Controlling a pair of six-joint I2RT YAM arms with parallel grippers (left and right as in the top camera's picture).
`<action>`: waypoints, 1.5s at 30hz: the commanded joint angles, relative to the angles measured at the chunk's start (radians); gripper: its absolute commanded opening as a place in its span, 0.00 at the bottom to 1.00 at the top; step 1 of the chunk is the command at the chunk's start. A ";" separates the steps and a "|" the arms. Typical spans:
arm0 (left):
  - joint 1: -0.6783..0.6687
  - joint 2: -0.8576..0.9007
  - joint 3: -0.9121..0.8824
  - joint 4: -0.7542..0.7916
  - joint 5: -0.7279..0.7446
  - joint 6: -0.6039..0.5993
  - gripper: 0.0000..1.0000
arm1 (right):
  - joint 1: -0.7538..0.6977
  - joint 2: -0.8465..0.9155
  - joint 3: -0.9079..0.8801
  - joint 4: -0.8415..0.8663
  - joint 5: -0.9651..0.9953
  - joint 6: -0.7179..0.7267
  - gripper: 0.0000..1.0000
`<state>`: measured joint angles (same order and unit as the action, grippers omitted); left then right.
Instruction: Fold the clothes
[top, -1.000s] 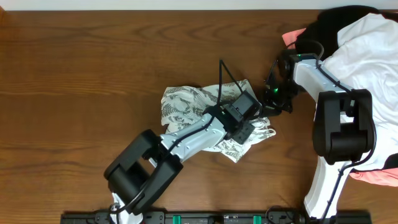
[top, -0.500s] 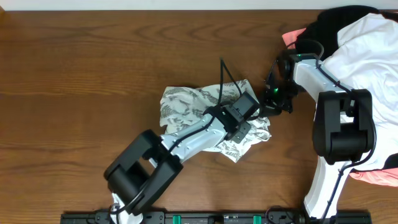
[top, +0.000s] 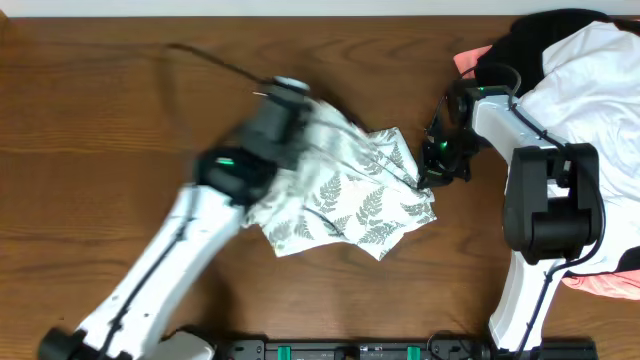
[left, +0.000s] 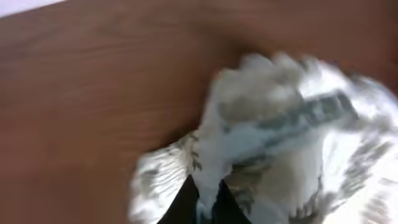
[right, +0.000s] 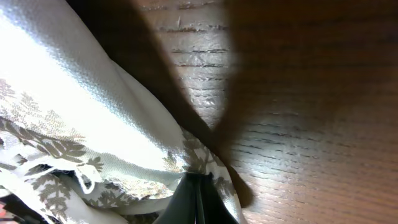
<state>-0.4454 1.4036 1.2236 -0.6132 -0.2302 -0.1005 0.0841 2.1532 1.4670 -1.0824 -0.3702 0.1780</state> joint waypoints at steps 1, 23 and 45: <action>0.133 -0.007 0.006 -0.052 -0.032 0.002 0.06 | -0.042 0.046 -0.014 0.006 0.141 -0.012 0.01; 0.447 0.016 0.005 -0.105 0.257 0.024 0.06 | -0.210 0.046 -0.014 -0.010 0.172 -0.031 0.01; 0.607 0.017 0.005 -0.167 0.098 0.029 0.36 | -0.210 0.046 -0.014 -0.010 0.172 -0.037 0.01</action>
<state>0.1272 1.4124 1.2232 -0.7788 -0.1127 -0.0486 -0.1139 2.1532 1.4670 -1.1114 -0.3412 0.1513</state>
